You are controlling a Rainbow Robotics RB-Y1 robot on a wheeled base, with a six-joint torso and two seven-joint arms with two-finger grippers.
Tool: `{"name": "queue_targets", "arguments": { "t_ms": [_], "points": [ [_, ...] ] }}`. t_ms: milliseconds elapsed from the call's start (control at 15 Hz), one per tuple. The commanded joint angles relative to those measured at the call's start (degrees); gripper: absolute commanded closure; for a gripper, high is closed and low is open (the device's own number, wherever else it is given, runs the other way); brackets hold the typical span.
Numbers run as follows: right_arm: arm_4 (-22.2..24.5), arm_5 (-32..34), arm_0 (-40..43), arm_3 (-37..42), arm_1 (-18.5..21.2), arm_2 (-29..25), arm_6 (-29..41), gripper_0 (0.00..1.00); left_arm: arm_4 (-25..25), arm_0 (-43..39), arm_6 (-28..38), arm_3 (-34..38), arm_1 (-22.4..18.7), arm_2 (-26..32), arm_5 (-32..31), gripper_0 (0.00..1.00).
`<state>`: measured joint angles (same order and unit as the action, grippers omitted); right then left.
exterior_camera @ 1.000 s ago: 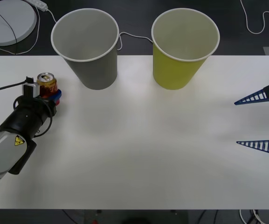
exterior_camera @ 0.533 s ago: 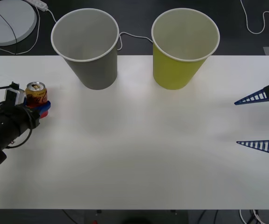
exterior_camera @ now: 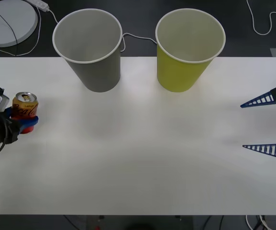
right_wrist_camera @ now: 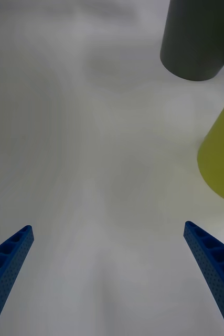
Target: Put the can into the green bin and the plastic bottle into the gray bin
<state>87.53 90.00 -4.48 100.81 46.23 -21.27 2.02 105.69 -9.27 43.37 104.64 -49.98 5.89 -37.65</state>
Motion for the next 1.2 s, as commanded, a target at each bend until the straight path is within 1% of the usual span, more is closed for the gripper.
{"name": "queue_targets", "arguments": {
  "t_ms": [67, 200, 333, 600, 733, 800, 1000, 1133, 1200],
  "points": [
    [0.01, 0.00, 0.00, 0.00, 0.00, 0.00, 0.00, 0.00, 0.04, 0.22, -5.32, 3.29, -0.03, 5.27, -12.45, 1.00],
    [0.01, 0.00, 0.00, 0.00, 0.00, 0.00, 0.00, 0.00, -1.27, 1.18, -9.71, 5.14, -0.21, 8.79, -21.24, 1.00],
    [0.01, 0.00, 0.00, 0.00, 0.00, 0.00, 0.00, 0.00, -2.42, 3.82, -13.23, 5.31, -0.39, 10.99, -29.68, 1.00],
    [0.01, 0.00, 0.00, 0.00, 0.00, 0.00, 0.00, 0.00, -1.36, 13.49, -14.20, 4.61, -0.47, 13.36, -45.76, 1.00],
    [0.01, 0.00, 0.00, 0.00, 0.00, 0.00, 0.00, 0.00, -1.27, 19.90, -15.07, 1.09, -0.47, 13.36, -52.35, 1.00],
    [0.01, 0.00, 0.00, 0.00, 0.00, 0.00, 0.00, 0.00, -1.36, 23.42, -17.27, -1.46, -0.65, 13.45, -52.35, 1.00],
    [0.01, 0.00, 0.00, 0.00, 0.00, 0.00, 0.00, 0.00, -1.45, 31.94, -18.68, -8.40, -1.18, 12.66, -52.35, 1.00],
    [0.01, 0.00, 0.00, 0.00, 0.00, 0.00, 0.00, 0.00, -1.36, 36.69, -19.03, -10.77, -1.62, 11.34, -52.35, 1.00],
    [0.01, 0.00, 0.00, 0.00, 0.00, 0.00, 0.00, 0.00, -1.36, 38.45, -18.50, -10.86, -2.32, 10.55, -52.35, 1.00]
  ]
}}
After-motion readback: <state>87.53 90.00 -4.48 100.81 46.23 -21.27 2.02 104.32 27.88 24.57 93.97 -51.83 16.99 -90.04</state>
